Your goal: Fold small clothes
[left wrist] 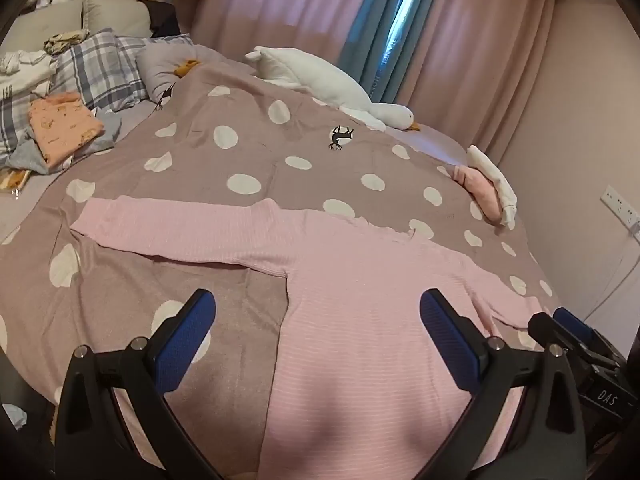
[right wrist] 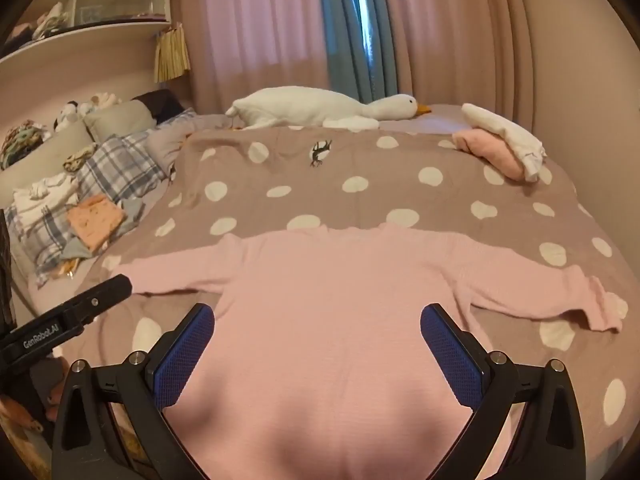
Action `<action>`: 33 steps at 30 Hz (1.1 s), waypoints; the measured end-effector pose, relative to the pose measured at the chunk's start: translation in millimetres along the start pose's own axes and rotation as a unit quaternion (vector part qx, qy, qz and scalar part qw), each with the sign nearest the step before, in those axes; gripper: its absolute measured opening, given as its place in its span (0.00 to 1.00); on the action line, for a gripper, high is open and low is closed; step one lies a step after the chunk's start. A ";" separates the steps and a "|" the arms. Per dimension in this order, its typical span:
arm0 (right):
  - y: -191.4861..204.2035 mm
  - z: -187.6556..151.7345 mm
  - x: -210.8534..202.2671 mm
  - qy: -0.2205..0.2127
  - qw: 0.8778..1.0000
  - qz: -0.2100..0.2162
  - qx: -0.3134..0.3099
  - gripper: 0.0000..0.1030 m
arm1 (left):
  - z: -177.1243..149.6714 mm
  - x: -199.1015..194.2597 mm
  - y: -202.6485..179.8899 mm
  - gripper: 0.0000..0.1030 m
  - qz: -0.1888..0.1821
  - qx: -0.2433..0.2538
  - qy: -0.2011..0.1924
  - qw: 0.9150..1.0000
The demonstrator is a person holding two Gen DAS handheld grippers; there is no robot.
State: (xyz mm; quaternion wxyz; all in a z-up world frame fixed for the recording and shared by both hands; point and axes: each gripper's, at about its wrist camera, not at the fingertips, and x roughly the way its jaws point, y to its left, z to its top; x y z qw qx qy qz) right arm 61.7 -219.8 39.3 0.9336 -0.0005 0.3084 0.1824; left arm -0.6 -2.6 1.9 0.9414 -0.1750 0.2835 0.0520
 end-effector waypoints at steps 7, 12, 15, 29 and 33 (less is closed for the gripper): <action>-7.2 -3.4 -6.9 -0.007 1.000 0.006 0.010 0.99 | 0.4 -2.5 -14.7 0.99 -0.021 0.014 0.009 1.000; -8.0 -8.8 -7.4 -0.010 1.000 0.006 0.021 0.99 | -1.6 -5.3 -18.5 1.00 -0.020 0.026 0.007 0.999; -8.4 -13.8 -9.4 -0.012 1.000 -0.002 0.023 0.99 | -2.5 -5.4 -22.9 1.00 -0.021 0.028 0.014 0.999; -9.5 -20.6 -5.2 -0.013 1.000 -0.002 0.020 0.99 | -8.6 -2.9 -23.8 1.00 0.007 0.031 -0.011 0.999; -15.4 -27.2 -1.1 -0.005 0.999 -0.003 0.032 0.99 | -10.6 3.9 -23.9 1.00 0.005 0.032 -0.001 0.999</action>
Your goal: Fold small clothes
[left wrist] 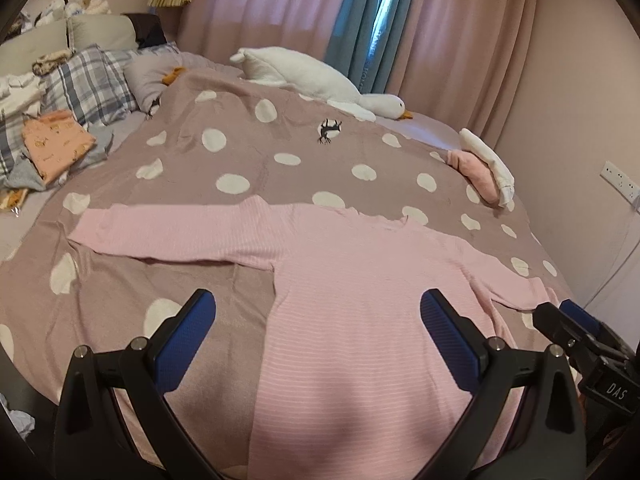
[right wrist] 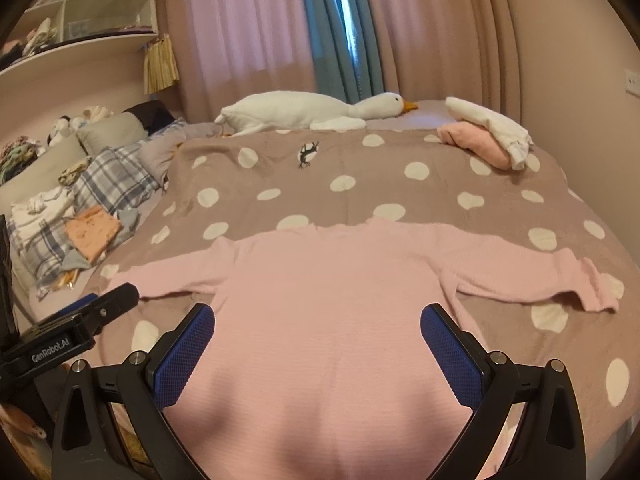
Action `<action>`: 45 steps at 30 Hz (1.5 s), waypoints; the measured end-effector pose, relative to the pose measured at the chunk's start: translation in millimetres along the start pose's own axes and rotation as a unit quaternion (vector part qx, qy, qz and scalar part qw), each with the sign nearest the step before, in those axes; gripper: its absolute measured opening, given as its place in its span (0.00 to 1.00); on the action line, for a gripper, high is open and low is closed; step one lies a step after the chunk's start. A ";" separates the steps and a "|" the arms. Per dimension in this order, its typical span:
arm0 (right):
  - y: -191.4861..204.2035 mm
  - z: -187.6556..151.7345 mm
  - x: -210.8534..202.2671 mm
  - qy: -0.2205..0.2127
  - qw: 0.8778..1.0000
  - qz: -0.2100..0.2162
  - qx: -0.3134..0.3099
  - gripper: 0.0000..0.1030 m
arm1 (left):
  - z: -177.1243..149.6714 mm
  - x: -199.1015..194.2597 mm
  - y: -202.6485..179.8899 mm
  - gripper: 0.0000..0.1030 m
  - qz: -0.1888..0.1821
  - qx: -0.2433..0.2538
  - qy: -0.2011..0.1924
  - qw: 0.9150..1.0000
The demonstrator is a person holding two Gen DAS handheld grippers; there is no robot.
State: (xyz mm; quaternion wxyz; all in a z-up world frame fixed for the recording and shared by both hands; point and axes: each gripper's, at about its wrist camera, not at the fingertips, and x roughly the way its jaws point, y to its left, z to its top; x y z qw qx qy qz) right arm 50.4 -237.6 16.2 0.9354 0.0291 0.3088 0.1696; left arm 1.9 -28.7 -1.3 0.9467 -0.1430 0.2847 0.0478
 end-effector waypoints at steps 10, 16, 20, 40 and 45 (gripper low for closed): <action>-14.0 -3.5 -1.4 0.004 1.000 -0.005 0.015 0.99 | -3.1 7.2 -11.3 1.00 -0.007 0.021 0.009 1.000; -17.9 -2.4 2.5 0.008 1.000 0.002 0.020 0.99 | -1.6 6.2 -9.7 0.99 -0.026 0.000 0.000 1.000; -19.4 -4.6 4.8 0.011 1.000 0.007 0.025 0.99 | -1.8 8.9 -9.8 0.99 -0.030 -0.004 0.002 1.000; -15.9 -4.1 13.9 0.022 0.999 0.008 0.029 0.99 | -0.7 21.4 -5.6 0.99 -0.032 -0.010 0.047 0.998; -16.7 -3.5 14.4 0.023 0.999 0.007 0.030 0.99 | -1.0 21.8 -6.6 0.99 -0.030 -0.011 0.054 0.998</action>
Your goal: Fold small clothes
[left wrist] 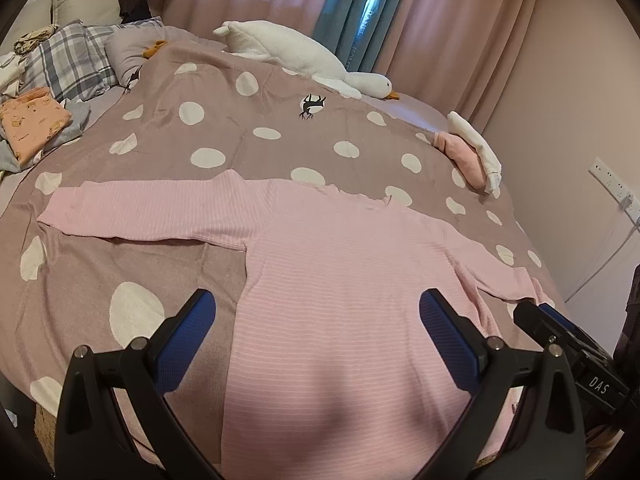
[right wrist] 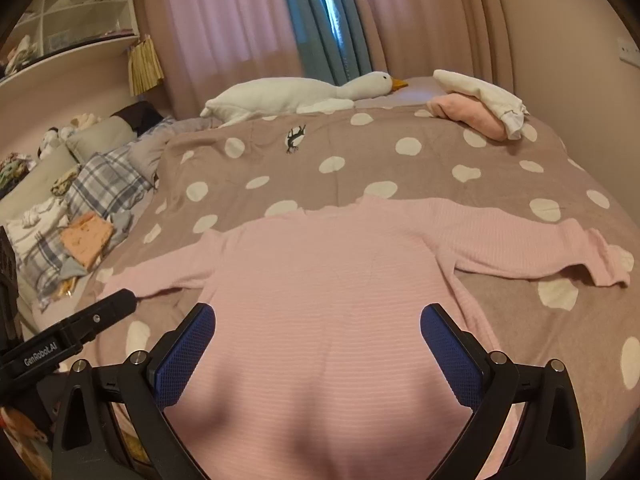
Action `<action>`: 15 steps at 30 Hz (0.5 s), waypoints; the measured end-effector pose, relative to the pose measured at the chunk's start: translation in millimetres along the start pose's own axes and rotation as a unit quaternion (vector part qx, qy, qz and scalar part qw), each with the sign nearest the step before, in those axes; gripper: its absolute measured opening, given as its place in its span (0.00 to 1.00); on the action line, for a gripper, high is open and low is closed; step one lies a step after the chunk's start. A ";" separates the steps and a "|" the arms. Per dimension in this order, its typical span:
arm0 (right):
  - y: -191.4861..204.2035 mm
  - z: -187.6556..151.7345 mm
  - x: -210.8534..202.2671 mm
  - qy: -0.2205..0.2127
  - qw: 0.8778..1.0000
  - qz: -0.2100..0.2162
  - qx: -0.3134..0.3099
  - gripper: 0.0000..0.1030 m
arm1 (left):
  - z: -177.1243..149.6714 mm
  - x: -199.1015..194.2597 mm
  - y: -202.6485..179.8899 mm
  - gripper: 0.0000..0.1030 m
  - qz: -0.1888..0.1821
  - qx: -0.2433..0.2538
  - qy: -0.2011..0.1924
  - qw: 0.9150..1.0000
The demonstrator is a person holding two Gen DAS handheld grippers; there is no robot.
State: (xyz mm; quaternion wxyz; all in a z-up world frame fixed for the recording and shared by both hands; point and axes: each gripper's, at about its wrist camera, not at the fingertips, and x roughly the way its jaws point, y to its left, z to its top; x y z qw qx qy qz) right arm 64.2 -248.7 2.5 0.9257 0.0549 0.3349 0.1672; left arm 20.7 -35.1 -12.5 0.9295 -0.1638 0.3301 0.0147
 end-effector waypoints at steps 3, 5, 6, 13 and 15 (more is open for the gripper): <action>-0.2 0.2 0.0 0.000 1.000 0.001 0.001 0.99 | -0.1 0.5 -0.5 0.99 -0.003 0.002 -0.002 1.000; 0.5 0.2 0.2 0.000 1.000 0.000 0.001 0.99 | -0.2 1.5 -0.9 0.99 -0.005 0.003 -0.001 1.000; 0.8 -0.1 0.2 -0.001 1.000 0.001 0.002 0.99 | -0.3 2.0 -1.0 0.99 -0.006 0.003 -0.001 1.000; -9.6 2.6 -0.7 -0.001 1.000 0.000 0.015 0.99 | -1.8 9.0 -2.9 0.99 -0.001 0.003 0.012 1.000; -12.5 2.9 -1.0 -0.001 1.000 0.000 0.020 0.99 | -1.5 10.7 -4.3 0.99 -0.001 0.003 0.015 1.000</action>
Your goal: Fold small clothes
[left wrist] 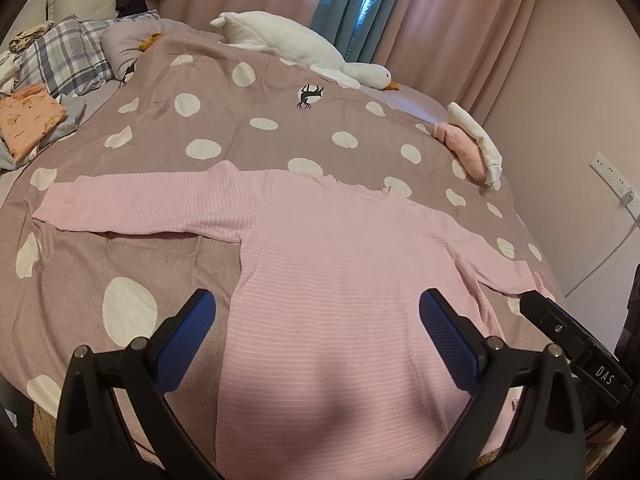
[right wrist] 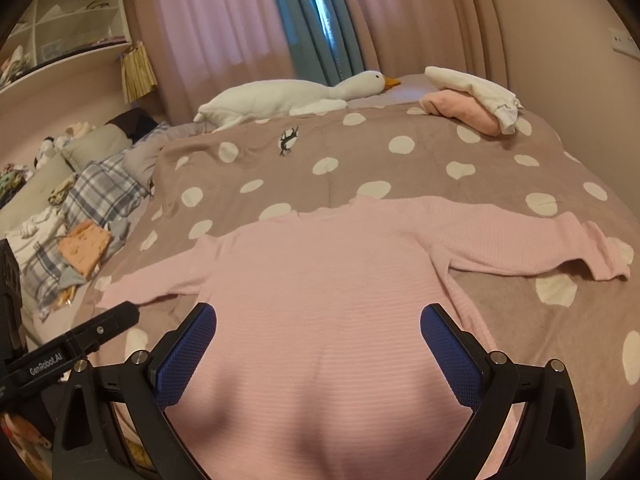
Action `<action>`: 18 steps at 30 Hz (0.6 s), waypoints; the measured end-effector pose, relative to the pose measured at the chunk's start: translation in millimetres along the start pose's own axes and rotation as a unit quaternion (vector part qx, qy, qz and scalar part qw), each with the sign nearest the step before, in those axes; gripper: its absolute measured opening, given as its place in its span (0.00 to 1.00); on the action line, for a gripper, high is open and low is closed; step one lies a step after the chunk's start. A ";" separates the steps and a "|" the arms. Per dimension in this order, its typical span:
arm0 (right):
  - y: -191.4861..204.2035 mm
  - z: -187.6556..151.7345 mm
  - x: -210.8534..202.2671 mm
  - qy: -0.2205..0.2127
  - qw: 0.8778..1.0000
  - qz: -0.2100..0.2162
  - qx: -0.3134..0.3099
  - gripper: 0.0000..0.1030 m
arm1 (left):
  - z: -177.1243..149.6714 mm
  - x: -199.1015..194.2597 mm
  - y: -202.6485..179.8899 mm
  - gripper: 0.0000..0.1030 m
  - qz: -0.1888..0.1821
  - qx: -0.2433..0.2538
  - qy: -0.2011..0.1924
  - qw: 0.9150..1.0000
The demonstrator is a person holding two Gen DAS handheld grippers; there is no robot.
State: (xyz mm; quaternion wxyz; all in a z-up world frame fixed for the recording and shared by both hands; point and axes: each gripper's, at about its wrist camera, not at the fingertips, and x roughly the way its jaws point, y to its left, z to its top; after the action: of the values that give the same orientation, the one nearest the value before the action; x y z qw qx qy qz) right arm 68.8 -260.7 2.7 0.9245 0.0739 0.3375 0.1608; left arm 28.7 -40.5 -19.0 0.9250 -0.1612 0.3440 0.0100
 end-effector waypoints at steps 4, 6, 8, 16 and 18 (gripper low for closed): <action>-4.8 1.6 -1.4 0.002 1.000 0.004 0.008 0.99 | 3.2 0.3 -3.1 0.98 -0.004 0.000 0.006 1.000; -7.0 5.2 -2.2 0.004 1.000 0.009 0.011 0.99 | 6.6 -0.3 -4.6 0.98 -0.007 0.001 0.007 1.000; -12.0 16.8 -6.1 0.004 0.998 0.058 0.033 0.99 | 11.6 -2.4 -7.0 0.98 -0.012 0.004 0.003 1.000; -31.2 62.4 -11.3 -0.033 0.997 0.036 0.066 0.93 | 28.0 18.2 -6.8 0.95 -0.009 -0.014 0.042 0.999; -44.2 70.1 -6.9 -0.030 0.995 0.035 0.086 0.89 | 27.8 27.3 -6.4 0.93 -0.003 -0.015 0.061 0.998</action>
State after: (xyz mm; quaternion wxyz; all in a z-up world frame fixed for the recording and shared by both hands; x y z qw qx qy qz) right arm 120.1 -306.5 49.4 0.9181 0.1700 0.3198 0.1612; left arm 68.0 -40.6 -14.8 0.8998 -0.1766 0.3990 0.0021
